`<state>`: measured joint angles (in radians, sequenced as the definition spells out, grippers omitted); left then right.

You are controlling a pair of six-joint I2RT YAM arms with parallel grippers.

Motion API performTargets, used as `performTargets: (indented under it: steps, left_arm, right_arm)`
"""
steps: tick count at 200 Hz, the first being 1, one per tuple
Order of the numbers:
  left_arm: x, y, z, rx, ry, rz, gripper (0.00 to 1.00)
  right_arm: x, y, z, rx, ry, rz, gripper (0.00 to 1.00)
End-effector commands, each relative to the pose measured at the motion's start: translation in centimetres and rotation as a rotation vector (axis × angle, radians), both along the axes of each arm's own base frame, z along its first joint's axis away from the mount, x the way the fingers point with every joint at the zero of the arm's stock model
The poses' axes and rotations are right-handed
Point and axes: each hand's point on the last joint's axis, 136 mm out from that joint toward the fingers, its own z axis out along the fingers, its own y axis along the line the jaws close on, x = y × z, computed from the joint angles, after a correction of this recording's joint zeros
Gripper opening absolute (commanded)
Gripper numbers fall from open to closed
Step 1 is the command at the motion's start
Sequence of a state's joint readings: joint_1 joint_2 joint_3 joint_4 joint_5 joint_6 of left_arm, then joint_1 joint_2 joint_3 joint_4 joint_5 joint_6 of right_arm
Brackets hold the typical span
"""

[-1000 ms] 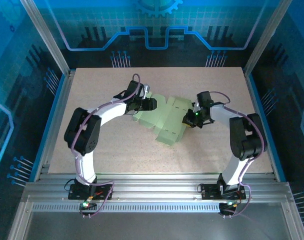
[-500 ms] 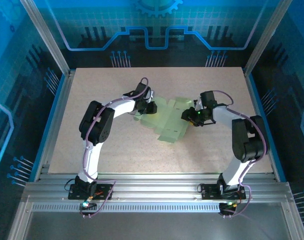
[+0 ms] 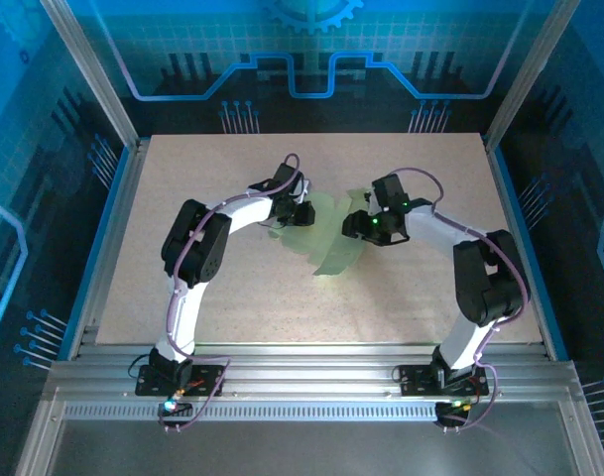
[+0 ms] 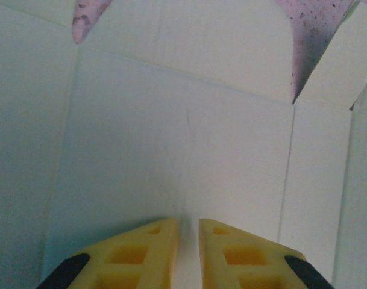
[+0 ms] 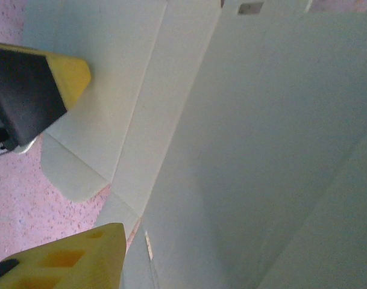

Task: Fold the paper box

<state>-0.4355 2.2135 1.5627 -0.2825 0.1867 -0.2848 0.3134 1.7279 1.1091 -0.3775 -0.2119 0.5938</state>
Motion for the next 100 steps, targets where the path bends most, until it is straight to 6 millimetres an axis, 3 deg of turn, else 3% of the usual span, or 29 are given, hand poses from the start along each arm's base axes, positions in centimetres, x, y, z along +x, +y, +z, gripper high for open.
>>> performTargets:
  steps: [1, 56, 92, 100]
  left_arm:
    - [-3.1, 0.5, -4.7, 0.088, 0.129, -0.033, 0.19]
    - [-3.1, 0.7, -4.5, 0.086, 0.118, -0.032, 0.2]
    - [-3.0, 0.6, -4.2, 0.088, 0.112, -0.035, 0.2]
    - [-3.1, 0.6, -4.3, 0.088, 0.116, -0.035, 0.2]
  right_arm:
    - [-0.5, -2.0, -1.0, -0.067, 0.047, -0.044, 0.6]
    - [-1.4, -6.0, -0.5, 0.024, 0.032, -0.139, 0.7]
    - [-1.8, -9.5, -0.6, 0.071, 0.024, -0.273, 0.67]
    - [-2.7, -10.2, -1.4, 0.074, 0.047, -0.301, 0.64]
